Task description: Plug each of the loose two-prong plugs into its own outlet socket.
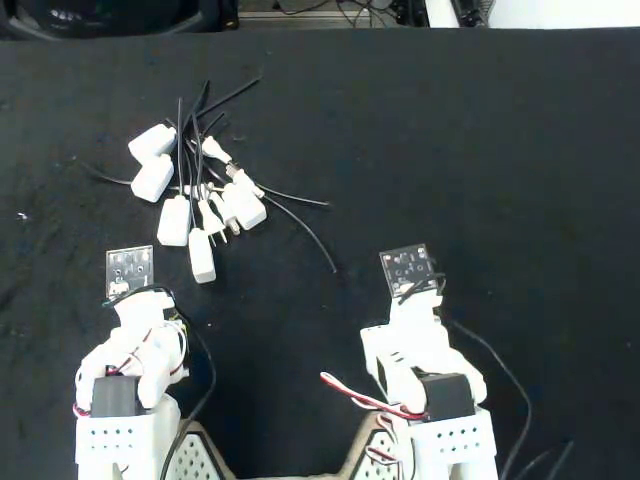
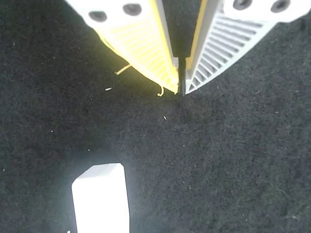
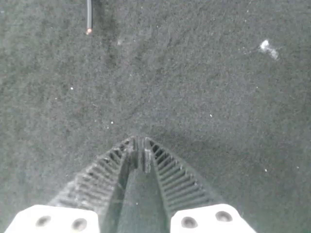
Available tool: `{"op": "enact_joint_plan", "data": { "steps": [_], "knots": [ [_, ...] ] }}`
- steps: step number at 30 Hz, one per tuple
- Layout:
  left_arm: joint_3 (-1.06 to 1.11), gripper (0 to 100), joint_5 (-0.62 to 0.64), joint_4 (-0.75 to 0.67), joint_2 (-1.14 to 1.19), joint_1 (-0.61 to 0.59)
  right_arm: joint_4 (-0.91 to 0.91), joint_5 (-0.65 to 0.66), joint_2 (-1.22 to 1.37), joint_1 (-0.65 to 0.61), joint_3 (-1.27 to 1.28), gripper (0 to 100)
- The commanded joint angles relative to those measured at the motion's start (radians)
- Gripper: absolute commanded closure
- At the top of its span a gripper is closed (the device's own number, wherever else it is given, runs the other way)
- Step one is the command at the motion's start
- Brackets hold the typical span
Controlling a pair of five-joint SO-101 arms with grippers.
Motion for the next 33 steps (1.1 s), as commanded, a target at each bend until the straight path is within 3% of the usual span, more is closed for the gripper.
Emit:
{"op": "enact_joint_plan", "data": {
  "steps": [1, 12, 20, 25, 30, 33],
  "knots": [
    [0.019, 97, 0.008, 0.005, -0.002, 0.01, 0.008, -0.003, -0.096, 0.025, 0.001, 98.6],
    [0.008, 97, 0.002, -0.037, -0.003, -0.008, 0.008, -0.006, -0.096, 0.021, 0.001, 98.6],
    [-0.177, 97, 0.002, -0.193, -0.003, -0.32, -0.017, -0.003, -0.096, 0.017, 0.001, 98.6],
    [-0.216, 97, -0.086, -0.391, -0.003, -0.398, -0.301, 0.002, -0.096, 0.028, 0.001, 98.6],
    [-0.22, 97, -0.14, -0.612, -0.003, -0.375, -0.528, 0.267, -0.096, 0.041, 0.001, 98.6],
    [-0.24, 96, -0.16, -0.629, -0.003, -0.302, -0.606, 0.35, -0.096, 0.04, -0.002, 98.6]
  ]
}}
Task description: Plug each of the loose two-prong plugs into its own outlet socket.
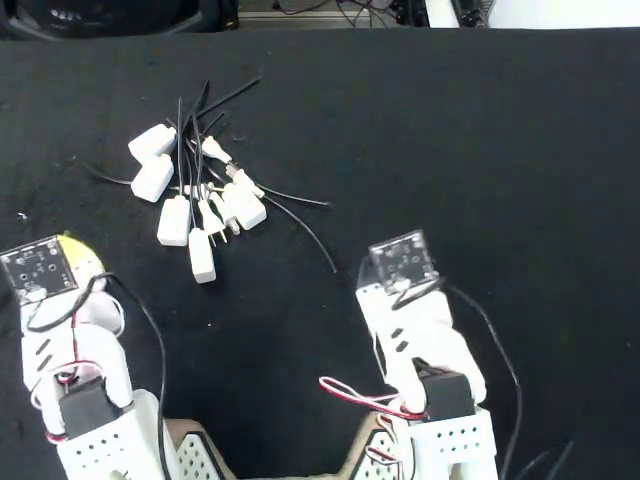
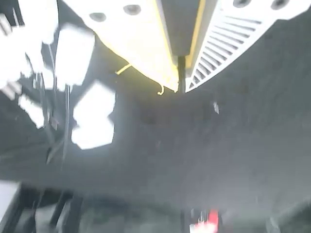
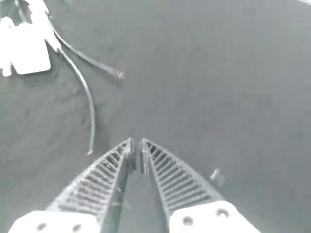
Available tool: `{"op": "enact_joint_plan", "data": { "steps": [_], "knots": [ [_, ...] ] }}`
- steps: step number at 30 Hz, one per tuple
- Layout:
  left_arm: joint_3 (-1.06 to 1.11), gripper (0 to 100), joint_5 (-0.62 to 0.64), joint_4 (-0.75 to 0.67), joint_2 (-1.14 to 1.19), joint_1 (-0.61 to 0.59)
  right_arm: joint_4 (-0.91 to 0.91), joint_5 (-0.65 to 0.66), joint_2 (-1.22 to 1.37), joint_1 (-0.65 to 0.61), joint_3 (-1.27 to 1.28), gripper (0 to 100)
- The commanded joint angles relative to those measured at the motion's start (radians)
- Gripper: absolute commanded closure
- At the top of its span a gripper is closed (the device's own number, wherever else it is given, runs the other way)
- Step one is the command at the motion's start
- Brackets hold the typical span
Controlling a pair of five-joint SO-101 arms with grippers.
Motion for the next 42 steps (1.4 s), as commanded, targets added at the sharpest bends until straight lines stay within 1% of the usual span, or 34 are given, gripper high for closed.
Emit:
{"op": "enact_joint_plan", "data": {
  "steps": [1, 2, 5, 8, 12, 15, 18, 21, 24, 27, 29, 32, 34, 36, 39, 42],
  "knots": [
    [-0.099, 94, -0.054, -0.017, -0.002, 0.105, -0.112, 0.083, -0.096, 0.044, -0.01, 98.6],
    [-0.119, 92, -0.072, 0.025, -0.002, 0.131, -0.12, 0.083, -0.096, 0.044, -0.024, 98.6],
    [-0.185, 85, -0.077, 0.126, -0.002, 0.189, -0.103, 0.083, -0.096, 0.058, -0.11, 98.6],
    [-0.243, 85, -0.084, 0.157, -0.002, 0.216, -0.02, 0.089, -0.093, 0.058, -0.278, 98.6],
    [-0.332, 85, -0.086, 0.132, -0.002, 0.222, 0.143, 0.091, -0.091, 0.057, -0.587, 98.6],
    [-0.414, 85, -0.077, 0.132, 0.0, 0.231, 0.201, 0.083, -0.09, 0.054, -0.786, 98.6],
    [-0.44, 84, -0.055, 0.184, 0.002, 0.302, 0.23, 0.083, -0.09, 0.054, -0.914, 98.6],
    [-0.392, 84, -0.049, 0.236, 0.025, 0.358, 0.259, 0.083, -0.073, 0.054, -0.986, 98.6],
    [-0.314, 84, -0.051, 0.199, 0.118, 0.367, 0.272, 0.074, 0.001, 0.054, -1.041, 98.6],
    [-0.265, 84, -0.048, 0.112, 0.27, 0.371, 0.27, -0.008, 0.142, 0.052, -1.092, 98.6],
    [-0.246, 84, 0.0, 0.064, 0.385, 0.381, 0.272, -0.057, 0.266, 0.032, -1.116, 98.6],
    [-0.252, 84, 0.089, 0.005, 0.528, 0.386, 0.267, -0.087, 0.455, -0.029, -1.112, 98.6],
    [-0.254, 84, 0.127, -0.038, 0.585, 0.386, 0.232, -0.11, 0.568, -0.086, -1.076, 98.6],
    [-0.245, 84, 0.163, -0.075, 0.609, 0.384, 0.149, -0.137, 0.67, -0.135, -1.012, 98.6],
    [-0.243, 84, 0.222, -0.075, 0.606, 0.381, -0.083, -0.192, 0.806, -0.176, -0.874, 98.6],
    [-0.242, 84, 0.232, -0.075, 0.592, 0.381, -0.353, -0.249, 0.941, -0.201, -0.722, 98.6]
  ]
}}
